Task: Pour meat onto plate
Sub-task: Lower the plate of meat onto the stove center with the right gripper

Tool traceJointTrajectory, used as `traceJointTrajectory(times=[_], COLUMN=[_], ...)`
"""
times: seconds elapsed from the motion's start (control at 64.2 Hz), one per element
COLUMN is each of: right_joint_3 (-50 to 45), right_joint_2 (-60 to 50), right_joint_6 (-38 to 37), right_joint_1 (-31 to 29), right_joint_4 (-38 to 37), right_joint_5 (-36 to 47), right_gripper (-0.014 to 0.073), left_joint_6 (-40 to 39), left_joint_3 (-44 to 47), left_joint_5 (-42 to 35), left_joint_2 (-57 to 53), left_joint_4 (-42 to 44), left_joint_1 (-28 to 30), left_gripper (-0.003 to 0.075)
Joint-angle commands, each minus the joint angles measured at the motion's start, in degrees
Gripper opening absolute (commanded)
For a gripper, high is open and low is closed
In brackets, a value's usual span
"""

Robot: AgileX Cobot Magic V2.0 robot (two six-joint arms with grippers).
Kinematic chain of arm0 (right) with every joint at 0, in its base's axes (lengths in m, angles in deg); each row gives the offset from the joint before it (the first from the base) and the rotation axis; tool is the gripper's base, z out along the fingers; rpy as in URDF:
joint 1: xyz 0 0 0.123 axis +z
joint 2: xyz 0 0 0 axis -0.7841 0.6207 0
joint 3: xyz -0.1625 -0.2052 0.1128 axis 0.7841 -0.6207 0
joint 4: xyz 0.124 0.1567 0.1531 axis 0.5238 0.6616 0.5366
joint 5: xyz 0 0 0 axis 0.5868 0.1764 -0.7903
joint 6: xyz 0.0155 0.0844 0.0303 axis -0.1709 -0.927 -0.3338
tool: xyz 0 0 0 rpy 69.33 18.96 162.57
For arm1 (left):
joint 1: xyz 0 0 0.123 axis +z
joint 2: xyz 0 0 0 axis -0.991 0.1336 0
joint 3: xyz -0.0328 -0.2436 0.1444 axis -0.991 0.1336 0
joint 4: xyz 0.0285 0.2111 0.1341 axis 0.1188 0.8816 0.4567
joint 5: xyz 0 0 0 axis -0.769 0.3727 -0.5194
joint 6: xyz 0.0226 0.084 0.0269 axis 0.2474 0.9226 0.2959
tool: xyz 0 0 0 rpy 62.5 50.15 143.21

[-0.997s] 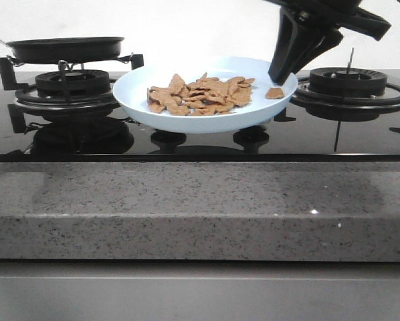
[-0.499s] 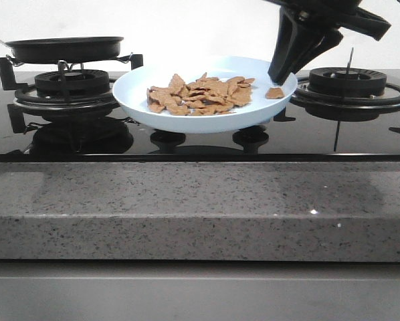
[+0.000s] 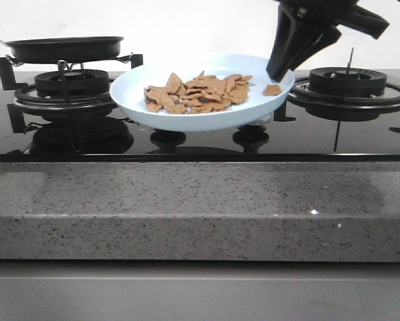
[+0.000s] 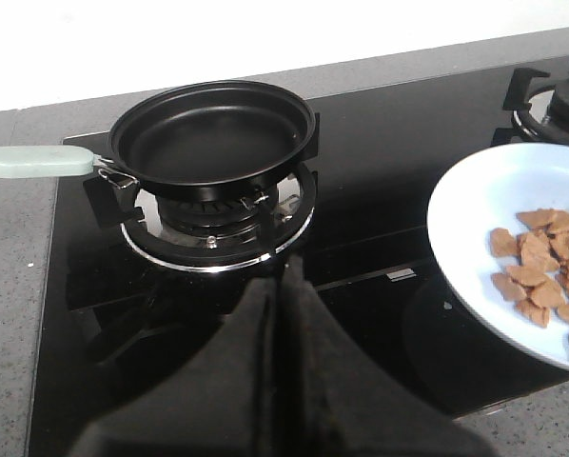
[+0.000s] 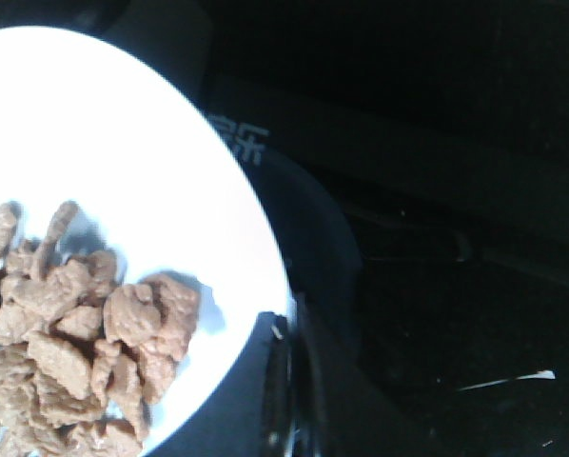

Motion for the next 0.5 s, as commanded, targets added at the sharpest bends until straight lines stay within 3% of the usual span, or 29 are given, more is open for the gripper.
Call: traceJointTrajectory(times=[0.0,0.483], right_joint_3=[4.3,30.6], right_joint_2=[-2.0,14.3], right_joint_6=[0.3,0.3], right_joint_1=[-1.1,-6.7], right_joint_4=[3.0,4.0], right_joint_5=[1.1,-5.6], right_gripper=[-0.0068,-0.0068], left_joint_6=[-0.7,-0.7], left_joint_3=[-1.7,-1.7], left_joint_5=[-4.9,-4.9], left_joint_2=[-0.2,-0.2], left_joint_4=[-0.3,-0.3], left_joint_1=[-0.5,-0.5], left_gripper=[-0.0020,-0.0020])
